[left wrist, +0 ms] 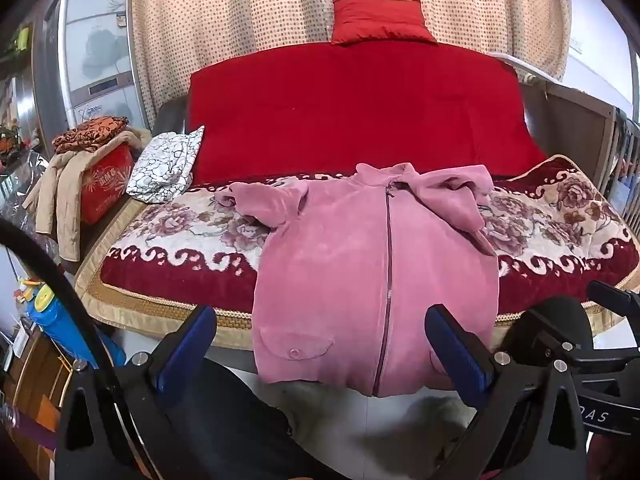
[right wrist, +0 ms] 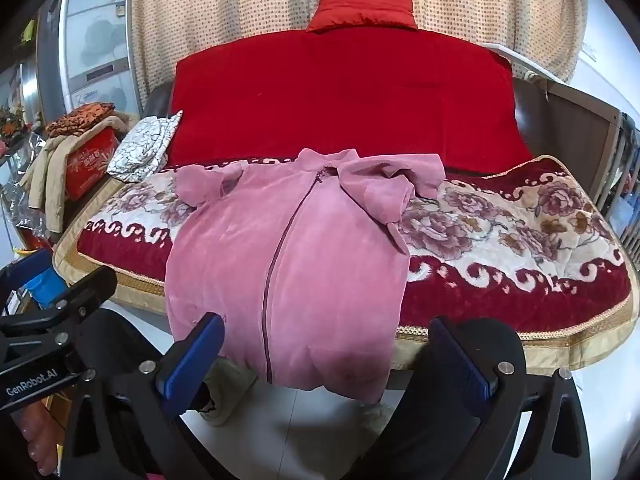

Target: Fold large clothes

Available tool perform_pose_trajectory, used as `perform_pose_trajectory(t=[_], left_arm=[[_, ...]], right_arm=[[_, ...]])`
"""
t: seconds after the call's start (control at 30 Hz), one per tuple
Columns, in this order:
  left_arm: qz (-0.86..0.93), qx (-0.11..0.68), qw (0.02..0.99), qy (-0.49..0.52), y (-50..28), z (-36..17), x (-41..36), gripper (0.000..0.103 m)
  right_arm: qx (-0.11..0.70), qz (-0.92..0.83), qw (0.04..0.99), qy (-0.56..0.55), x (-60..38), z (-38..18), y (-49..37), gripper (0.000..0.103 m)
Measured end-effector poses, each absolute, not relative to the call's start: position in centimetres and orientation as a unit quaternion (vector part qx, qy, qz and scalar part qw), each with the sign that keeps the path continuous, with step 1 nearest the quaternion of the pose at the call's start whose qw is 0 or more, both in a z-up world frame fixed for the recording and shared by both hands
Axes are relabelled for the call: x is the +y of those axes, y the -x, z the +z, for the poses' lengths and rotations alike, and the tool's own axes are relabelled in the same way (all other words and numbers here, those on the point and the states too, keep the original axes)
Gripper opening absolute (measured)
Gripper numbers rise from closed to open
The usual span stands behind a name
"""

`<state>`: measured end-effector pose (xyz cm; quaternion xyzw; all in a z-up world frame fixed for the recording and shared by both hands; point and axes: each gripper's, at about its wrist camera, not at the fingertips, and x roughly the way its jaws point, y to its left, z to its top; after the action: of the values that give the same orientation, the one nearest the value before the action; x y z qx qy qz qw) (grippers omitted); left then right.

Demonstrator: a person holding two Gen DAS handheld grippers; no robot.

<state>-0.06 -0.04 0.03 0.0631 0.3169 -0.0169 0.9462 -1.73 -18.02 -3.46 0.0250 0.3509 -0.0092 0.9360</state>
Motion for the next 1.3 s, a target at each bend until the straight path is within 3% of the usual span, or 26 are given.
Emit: perform_pose_trajectory(t=[1.03,1.3], left_arm=[[-0.017,0.321,0.944,-0.075,-1.6,0.1,-0.2,0.103],[0.001,0.301,0.951,-0.067,-2.3,1.3,0.7,0.103]], right_arm=[[0.349,-0.024,0.937,-0.014,-18.5,-3.1,0.4,0.103],[0.31,-0.034,0.95,-0.014,-18.5,-0.7,-0.8,0.103]])
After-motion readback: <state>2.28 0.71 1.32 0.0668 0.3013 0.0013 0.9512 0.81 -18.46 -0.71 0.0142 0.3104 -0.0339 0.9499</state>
